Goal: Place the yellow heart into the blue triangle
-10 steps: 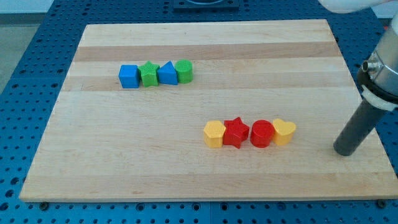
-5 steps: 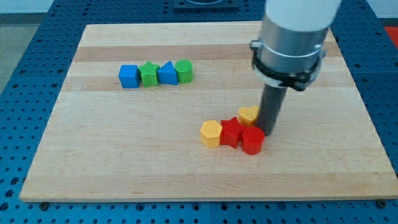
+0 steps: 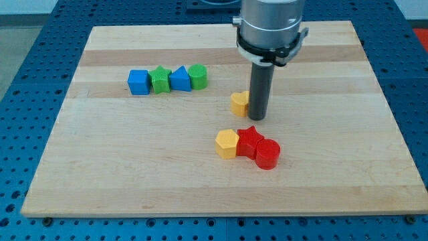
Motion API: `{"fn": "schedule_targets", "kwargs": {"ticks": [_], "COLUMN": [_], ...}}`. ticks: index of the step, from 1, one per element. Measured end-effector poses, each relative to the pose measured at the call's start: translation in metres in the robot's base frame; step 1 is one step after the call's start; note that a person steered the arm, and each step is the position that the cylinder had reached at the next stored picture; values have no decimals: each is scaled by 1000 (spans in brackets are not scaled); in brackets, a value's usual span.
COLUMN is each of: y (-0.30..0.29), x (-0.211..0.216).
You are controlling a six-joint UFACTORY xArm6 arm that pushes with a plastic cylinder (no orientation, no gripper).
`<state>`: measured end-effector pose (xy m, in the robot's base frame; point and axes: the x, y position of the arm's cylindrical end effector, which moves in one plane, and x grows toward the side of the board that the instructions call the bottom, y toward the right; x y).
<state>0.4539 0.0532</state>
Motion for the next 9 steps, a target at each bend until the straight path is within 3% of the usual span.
{"fn": "schedule_targets", "kwargs": {"ticks": [3, 9], "y": [8, -73], "x": [-24, -37]}}
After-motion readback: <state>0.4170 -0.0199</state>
